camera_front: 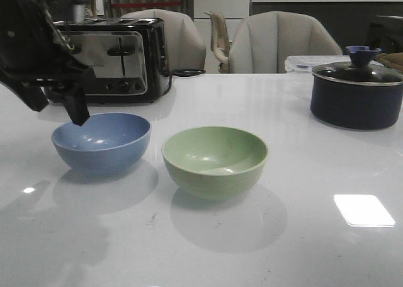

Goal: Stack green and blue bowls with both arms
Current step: 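Lower the left gripper onto the light blue bowl's rim and grip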

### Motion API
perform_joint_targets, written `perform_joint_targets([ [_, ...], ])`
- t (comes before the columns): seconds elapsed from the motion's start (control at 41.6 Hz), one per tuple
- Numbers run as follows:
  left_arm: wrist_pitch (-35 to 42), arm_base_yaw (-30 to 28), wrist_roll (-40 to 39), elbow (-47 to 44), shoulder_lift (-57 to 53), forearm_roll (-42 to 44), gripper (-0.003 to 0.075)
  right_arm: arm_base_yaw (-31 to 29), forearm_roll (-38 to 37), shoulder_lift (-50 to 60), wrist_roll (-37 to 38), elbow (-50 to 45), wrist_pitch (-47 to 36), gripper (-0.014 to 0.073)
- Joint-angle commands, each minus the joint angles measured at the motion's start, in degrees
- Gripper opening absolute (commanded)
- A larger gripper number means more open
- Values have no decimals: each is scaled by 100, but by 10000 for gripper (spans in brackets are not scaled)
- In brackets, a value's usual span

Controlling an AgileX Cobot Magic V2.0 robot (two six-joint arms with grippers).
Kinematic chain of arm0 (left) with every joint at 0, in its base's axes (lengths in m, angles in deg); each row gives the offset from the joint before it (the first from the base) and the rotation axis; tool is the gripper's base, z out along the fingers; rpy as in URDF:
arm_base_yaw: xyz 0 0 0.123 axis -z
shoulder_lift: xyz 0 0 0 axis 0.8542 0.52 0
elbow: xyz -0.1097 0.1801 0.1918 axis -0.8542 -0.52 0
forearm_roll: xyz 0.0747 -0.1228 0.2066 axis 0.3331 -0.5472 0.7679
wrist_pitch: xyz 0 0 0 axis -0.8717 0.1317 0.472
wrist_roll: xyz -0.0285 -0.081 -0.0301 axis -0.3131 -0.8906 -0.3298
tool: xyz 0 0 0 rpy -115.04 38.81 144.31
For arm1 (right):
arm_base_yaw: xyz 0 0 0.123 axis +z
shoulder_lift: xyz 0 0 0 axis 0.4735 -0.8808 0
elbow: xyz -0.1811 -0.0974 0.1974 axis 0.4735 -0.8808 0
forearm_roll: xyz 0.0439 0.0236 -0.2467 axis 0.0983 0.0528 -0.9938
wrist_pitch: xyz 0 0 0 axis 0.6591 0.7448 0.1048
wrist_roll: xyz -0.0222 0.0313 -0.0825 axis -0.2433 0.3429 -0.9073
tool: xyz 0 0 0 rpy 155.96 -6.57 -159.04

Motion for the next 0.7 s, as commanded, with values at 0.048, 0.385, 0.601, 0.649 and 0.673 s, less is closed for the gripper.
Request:
perform_joint_targets([
  [0.048,250,27,-9,304,104,199,533,-12,12,-4,-57,146,-377,444],
  [0.385,304,27,-9,327,296,230,341,-12,12,-4,-57,146,-377,444],
  [0.601,126,27,-9,327,296,240,104,-12,12,-4,-57,146,-377,444],
  [0.649,69,27,-9,327,296,240,103,-12,12,-4,-57,146,-377,444],
  [0.673,12,27,-9,327,296,240,100,-12,12,-4,-57,146,-377,444],
])
